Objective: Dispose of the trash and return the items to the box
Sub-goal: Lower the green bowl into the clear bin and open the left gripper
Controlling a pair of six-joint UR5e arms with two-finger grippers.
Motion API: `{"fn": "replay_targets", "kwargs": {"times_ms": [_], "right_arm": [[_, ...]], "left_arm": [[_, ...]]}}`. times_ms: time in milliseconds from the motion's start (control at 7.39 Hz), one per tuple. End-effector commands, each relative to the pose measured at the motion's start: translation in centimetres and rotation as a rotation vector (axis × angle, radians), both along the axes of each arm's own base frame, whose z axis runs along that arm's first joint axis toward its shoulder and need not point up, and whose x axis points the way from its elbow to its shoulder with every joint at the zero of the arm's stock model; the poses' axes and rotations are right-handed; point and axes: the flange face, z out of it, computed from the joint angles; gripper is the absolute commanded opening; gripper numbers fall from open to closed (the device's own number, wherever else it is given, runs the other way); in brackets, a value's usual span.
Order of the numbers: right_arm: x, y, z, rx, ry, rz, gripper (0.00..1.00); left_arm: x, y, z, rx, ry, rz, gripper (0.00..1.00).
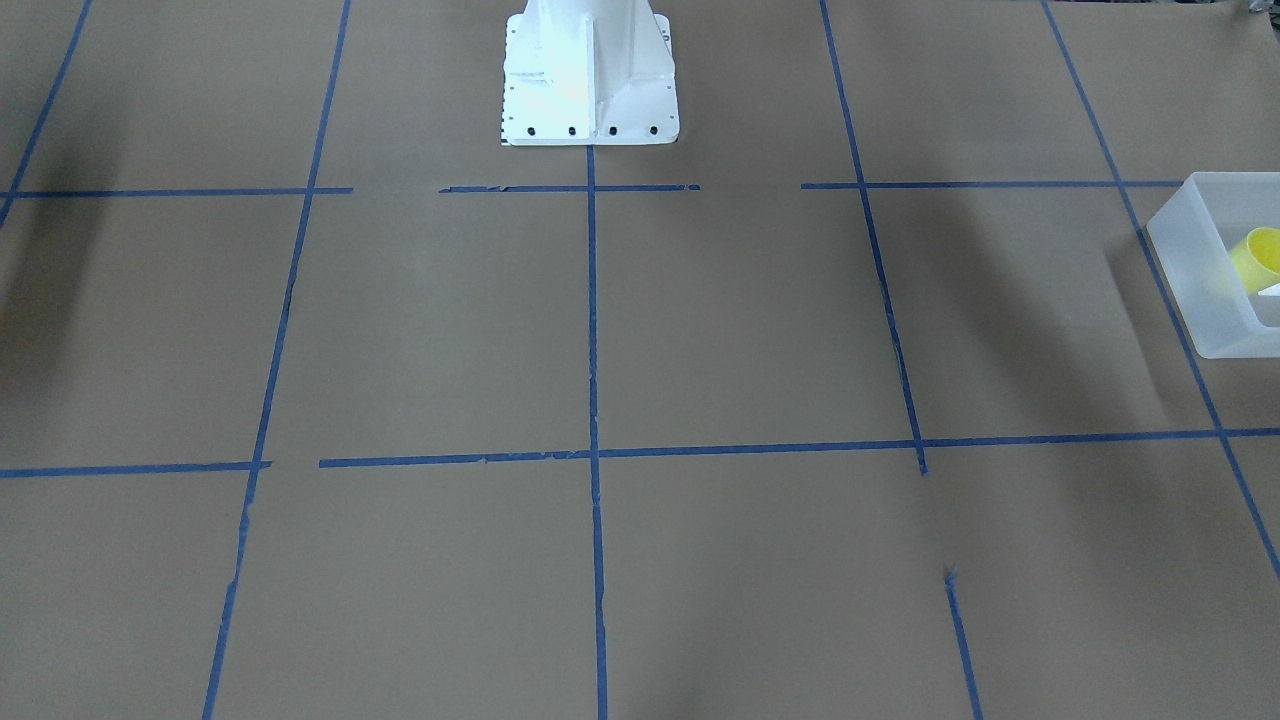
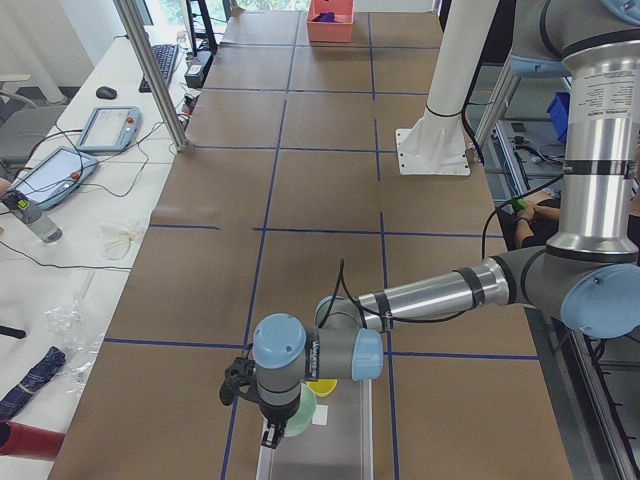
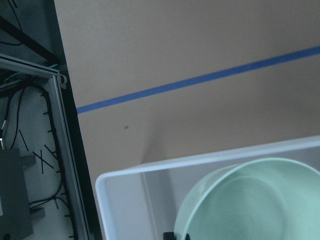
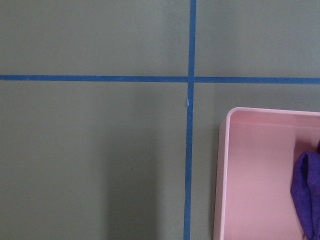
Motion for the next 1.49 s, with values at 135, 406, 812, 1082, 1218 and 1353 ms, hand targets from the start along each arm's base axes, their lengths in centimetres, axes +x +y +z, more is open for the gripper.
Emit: {"fn": "replay_targets", "kwargs": {"times_ms": [135,406,812,1082,1218,1353], "right_arm": [[0.0,-0.2,-0.4,0.009,-0.001,0.0,1.0],[0.0,-0.4,-0.6,0.013,-0.001,0.001,1.0],[0.0,-0.5,-0.9,0.022,-0.001,0.0,1.0],[-0.1,-0.5,-1.5,0.032,-0.017,-0.002,1.0],[-0.1,-0.4,-1.5,0.032,-0.017,-0.002,1.0],[-0.1,-0.4,-1.8,0.037,-0.015,-0.001,1.0]], "left_arm": [[-0.2,3.0,3.2,0.004,-0.056,-0.007,0.87],[-0.3,1.6,2.1,0.02,-0.053,-0.01,1.0],[0.2,-0.3,-2.1,0.104,0.024,-0.007,1.0],[0.5,-2.2,-7.6,0.105,0.111,-0.158,1.0],[1.0,-2.4,-9.7,0.086,0.178,-0.176,1.0],[1.3,-2.6,-12.6,0.063,0.214,-0.174,1.0]]}}
